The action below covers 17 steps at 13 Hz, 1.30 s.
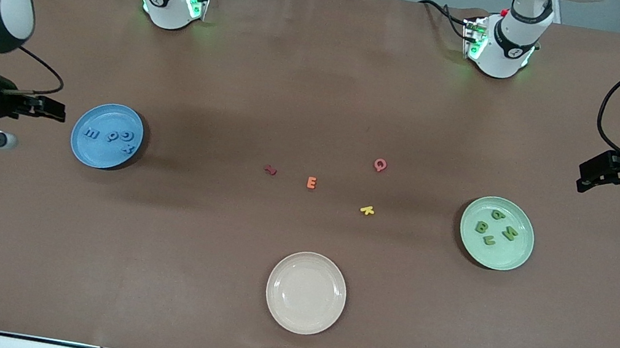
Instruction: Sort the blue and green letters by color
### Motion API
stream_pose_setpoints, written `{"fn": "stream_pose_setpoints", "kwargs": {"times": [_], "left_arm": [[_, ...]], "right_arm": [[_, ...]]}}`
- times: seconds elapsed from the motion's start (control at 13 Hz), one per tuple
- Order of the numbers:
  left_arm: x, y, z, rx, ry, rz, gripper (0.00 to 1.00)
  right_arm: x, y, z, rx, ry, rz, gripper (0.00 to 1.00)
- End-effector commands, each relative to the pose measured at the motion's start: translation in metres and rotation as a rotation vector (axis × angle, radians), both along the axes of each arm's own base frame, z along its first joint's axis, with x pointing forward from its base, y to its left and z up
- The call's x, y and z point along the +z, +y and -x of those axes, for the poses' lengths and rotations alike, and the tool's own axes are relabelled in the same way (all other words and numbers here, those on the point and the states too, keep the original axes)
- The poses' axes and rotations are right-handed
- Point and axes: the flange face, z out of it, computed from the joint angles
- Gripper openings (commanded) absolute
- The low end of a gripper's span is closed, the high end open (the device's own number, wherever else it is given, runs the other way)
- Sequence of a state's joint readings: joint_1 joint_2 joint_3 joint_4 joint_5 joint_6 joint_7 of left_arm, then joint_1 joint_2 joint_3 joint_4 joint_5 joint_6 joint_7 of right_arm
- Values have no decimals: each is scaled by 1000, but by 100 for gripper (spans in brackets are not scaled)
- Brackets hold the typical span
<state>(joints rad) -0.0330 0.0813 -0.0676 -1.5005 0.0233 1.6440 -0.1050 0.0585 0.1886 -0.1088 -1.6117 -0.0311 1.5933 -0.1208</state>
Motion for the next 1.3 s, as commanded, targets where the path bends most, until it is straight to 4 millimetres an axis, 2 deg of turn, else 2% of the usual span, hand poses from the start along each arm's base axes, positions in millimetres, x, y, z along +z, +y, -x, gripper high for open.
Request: {"fn": "stream_pose_setpoints", "kwargs": {"times": [0.0,0.23,0.46,0.61,0.92,1.07,1.23], "left_arm": [[6,1,6,-13,1,-5,100],[5,0,5,-15,2,-3,100],[4,0,5,-13,4,-2,100],[3,-2,4,-16,4,-1,100],[2,-1,2,-15,1,1,100],[2,0,2,-14,0,-1,100],[1,0,2,-14,0,0,100]], "right_arm": [[34,-14,-4,-38,-4,21,100],[54,-22,1,-56,5,19,100],[83,-27,-5,-62,-59,25,100],[92,-34,-4,-79,-72,19,100],[93,-30,-5,-112,-78,19,100],[84,-29,-3,-118,-53,17,100],[85,-28,1,-121,-41,15,100]]}}
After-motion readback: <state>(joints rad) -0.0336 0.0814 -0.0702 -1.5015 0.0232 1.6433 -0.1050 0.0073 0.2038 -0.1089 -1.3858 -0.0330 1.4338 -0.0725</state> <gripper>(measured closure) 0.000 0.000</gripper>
